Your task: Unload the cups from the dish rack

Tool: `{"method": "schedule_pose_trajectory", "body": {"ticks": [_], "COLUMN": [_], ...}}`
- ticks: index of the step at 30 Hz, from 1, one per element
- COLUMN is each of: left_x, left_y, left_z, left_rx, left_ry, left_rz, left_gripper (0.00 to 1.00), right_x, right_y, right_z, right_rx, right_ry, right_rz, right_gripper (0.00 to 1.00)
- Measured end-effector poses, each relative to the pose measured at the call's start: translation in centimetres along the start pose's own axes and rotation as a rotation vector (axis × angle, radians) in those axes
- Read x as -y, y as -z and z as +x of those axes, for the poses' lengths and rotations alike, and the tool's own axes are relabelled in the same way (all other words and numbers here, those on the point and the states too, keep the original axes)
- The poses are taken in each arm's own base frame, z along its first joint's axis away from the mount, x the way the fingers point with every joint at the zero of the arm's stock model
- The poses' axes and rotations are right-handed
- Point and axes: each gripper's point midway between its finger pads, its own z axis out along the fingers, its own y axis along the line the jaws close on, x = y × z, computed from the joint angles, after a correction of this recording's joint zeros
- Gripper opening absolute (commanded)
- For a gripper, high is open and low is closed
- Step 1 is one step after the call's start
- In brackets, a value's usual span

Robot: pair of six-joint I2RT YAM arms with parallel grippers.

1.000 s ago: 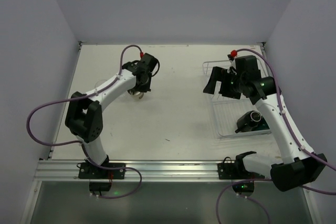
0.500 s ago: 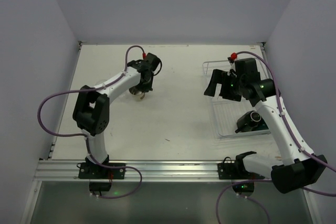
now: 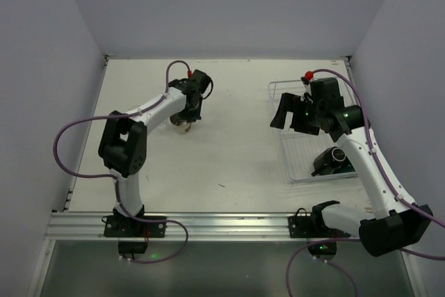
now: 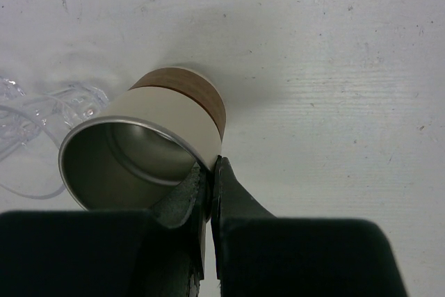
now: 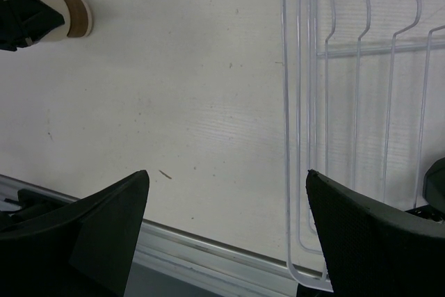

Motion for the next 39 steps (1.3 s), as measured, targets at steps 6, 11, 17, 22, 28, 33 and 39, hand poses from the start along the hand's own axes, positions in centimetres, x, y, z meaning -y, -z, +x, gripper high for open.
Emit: {"method": "schedule_pose_trajectory", "body": {"ticks": [6, 11, 17, 22, 28, 33, 39], "left_x": [0.1, 0.1, -0.2, -0.6, 2.5, 7.4, 10.0], "left_y": [-0.2, -0.2, -0.2, 1.8, 11.8, 20.6, 20.8], "left_z": [0.1, 0.0, -0.1, -0.9, -4.5, -3.1, 1.8], "left_rx": [-0.007, -0.005, -0.001, 0.033, 0.274, 0.435, 0.409], "left_ry": [-0.004, -0.003, 0.002, 0.006, -0.009, -0.044, -0.058], "left_rz": [0.003, 0.002, -0.008, -0.015, 0.114, 0.422, 0.641], "left_gripper": [0.23, 0.34, 0.37, 0.41, 0.43, 0.45, 0.46], "right_x": [0.0, 0.0, 0.0, 1.7, 6.8, 10.3, 12.9], "right_y": [-0.1, -0.1, -0.1, -0.1, 0.7, 2.6, 6.8], "right_z": [0.0, 0.0, 0.0, -0.1, 1.0, 2.2, 3.0], "right_rx": [0.000, -0.001, -0.001, 0.018, -0.004, -0.012, 0.089], "right_ry": [0.000, 0.000, 0.000, -0.007, -0.104, -0.224, -0.389], "right_rz": [0.000, 0.000, 0.001, 0.092, 0.390, 0.562, 0.621], "right_gripper": [0.96, 0.96, 0.96, 0.96, 0.96, 0.96, 0.96]}}
